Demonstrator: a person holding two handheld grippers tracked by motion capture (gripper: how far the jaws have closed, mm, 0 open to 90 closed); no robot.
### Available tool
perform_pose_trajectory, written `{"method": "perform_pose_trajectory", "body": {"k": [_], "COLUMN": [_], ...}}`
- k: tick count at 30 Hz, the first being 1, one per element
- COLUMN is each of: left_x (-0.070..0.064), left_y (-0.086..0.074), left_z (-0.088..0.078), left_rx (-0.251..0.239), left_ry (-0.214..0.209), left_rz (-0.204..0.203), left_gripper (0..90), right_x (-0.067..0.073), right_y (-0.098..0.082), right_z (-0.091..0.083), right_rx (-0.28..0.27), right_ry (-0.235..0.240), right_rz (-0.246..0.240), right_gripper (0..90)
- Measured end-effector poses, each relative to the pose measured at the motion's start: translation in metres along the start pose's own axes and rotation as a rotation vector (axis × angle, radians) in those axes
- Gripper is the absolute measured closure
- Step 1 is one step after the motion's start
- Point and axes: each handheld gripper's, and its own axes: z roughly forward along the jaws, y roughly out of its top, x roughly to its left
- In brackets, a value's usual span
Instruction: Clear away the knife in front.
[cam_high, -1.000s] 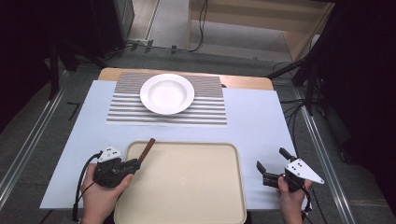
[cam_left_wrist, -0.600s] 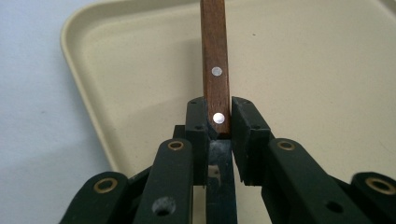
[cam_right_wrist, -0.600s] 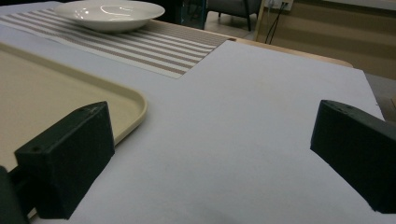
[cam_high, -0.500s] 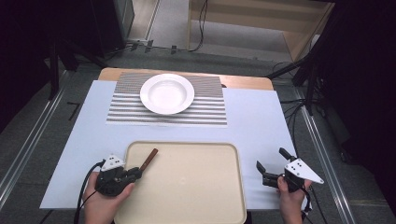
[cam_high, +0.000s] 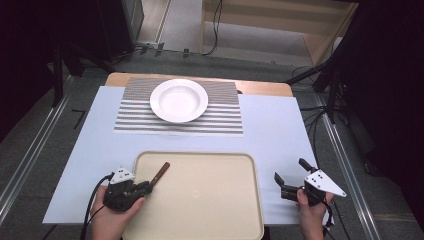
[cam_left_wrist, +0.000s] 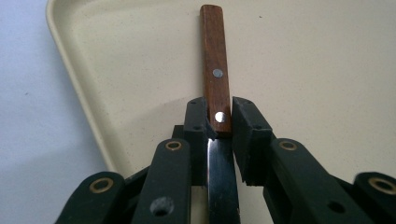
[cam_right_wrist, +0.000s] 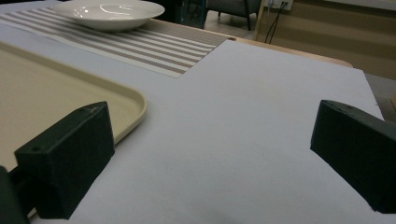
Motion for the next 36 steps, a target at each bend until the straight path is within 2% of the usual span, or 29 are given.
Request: {"method": "perform_pose_trajectory", "body": {"k": [2, 4, 6, 7, 8, 9, 13, 16, 20, 22, 29, 36], "left_x": [0.001, 0.004, 0.006, 0.007, 0.008, 0.007, -0.001, -0.010, -0.013, -0.011, 0.008, 0.019], "left_y": [0.002, 0.005, 0.008, 0.010, 0.012, 0.014, 0.019, 0.021, 0.021, 0.020, 0.016, 0.012], "left_z": [-0.001, -0.004, -0.008, -0.010, -0.011, -0.011, -0.003, 0.008, 0.017, 0.016, 0.012, 0.005], "left_rx": [-0.006, -0.033, -0.057, -0.068, -0.077, -0.079, -0.045, -0.006, 0.043, 0.044, 0.039, 0.032], "left_ry": [0.021, 0.021, 0.017, 0.003, -0.008, -0.019, -0.063, -0.068, -0.040, -0.028, -0.036, -0.025], "left_rz": [0.000, 0.000, -0.004, -0.005, 0.002, 0.009, 0.076, 0.126, 0.152, 0.147, 0.091, 0.081], "left_gripper": [65.3, 62.9, 63.0, 68.5, 68.5, 72.5, 89.5, 89.6, 89.7, 89.7, 89.8, 89.7], "right_x": [0.000, 0.000, 0.000, 0.000, 0.000, 0.000, 0.001, 0.001, 0.001, 0.001, 0.001, 0.000], "right_y": [0.000, 0.000, 0.000, 0.000, 0.000, 0.000, 0.000, 0.000, 0.000, 0.000, 0.000, 0.000], "right_z": [0.000, 0.000, 0.000, 0.000, 0.000, 0.000, 0.001, 0.001, 0.001, 0.000, 0.000, 0.001], "right_rx": [-0.001, -0.002, 0.000, 0.002, 0.002, 0.003, 0.005, 0.006, 0.005, 0.004, 0.004, 0.003], "right_ry": [0.001, 0.001, 0.000, -0.002, -0.002, -0.003, -0.006, -0.007, -0.006, -0.006, -0.004, -0.003], "right_rz": [0.001, 0.002, 0.001, 0.000, 0.000, -0.001, 0.000, -0.003, -0.003, -0.003, -0.002, -0.002], "right_gripper": [0.0, 0.0, 0.0, 0.0, 0.0, 0.0, 0.0, 0.0, 0.0, 0.0, 0.0, 0.0]}}
